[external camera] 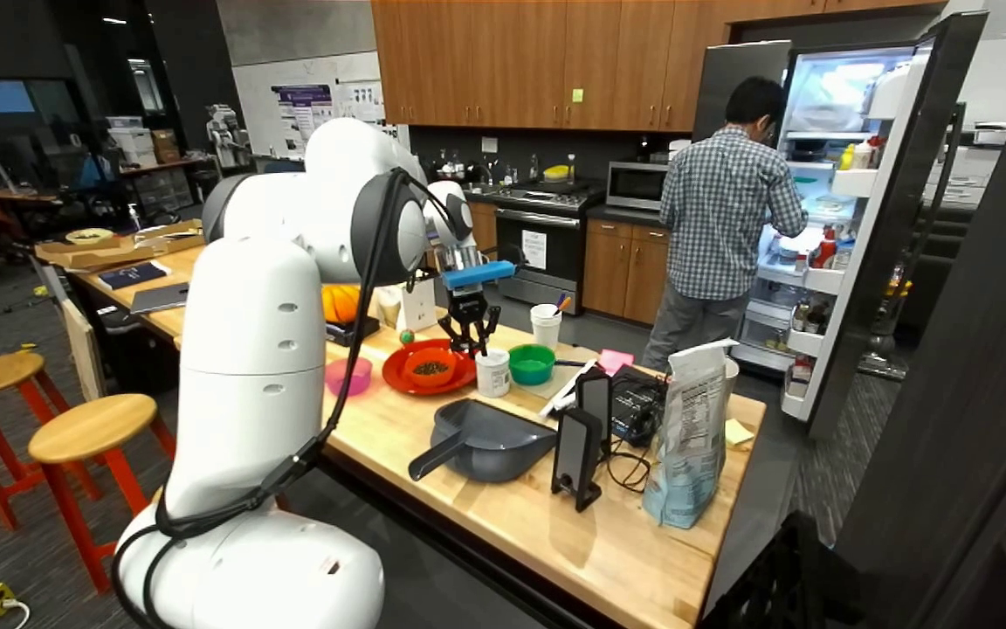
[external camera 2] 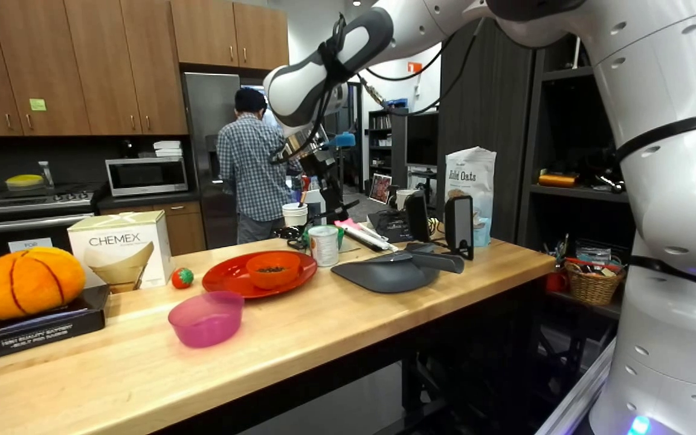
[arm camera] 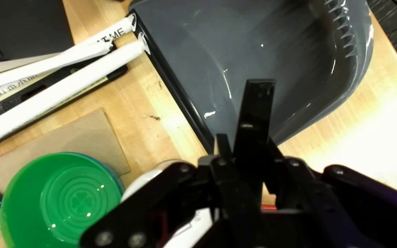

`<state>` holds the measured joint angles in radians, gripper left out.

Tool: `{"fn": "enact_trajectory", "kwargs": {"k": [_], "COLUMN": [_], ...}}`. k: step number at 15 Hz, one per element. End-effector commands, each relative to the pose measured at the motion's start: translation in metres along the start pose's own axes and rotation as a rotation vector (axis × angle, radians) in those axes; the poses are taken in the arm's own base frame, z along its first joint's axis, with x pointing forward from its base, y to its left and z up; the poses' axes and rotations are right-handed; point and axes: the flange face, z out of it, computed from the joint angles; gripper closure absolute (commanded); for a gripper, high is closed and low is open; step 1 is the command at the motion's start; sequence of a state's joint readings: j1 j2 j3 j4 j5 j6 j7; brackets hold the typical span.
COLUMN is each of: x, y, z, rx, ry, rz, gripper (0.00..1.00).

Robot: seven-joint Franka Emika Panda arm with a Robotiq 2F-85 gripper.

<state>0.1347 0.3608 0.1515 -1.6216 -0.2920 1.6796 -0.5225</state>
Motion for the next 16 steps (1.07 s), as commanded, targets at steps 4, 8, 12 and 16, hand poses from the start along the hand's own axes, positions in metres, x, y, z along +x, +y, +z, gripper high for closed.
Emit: {"fn": "enact_trajectory", "kwargs": {"k": [4,8,12,16], "x": [0.009,0.015,0.021,0.025], "y": [0.005,0.0,-0.005,-0.011], "z": [0.012,0.022,0.028,0.031], "rx": [0.037,0.054,0.062,0.065], "ry": [-0.033,-0.057,-0.076,-0.089], "rz": [-0.032,-0.059,-0.079,-0.105], "gripper": [0.94,0.94,0.94,0.94]}}
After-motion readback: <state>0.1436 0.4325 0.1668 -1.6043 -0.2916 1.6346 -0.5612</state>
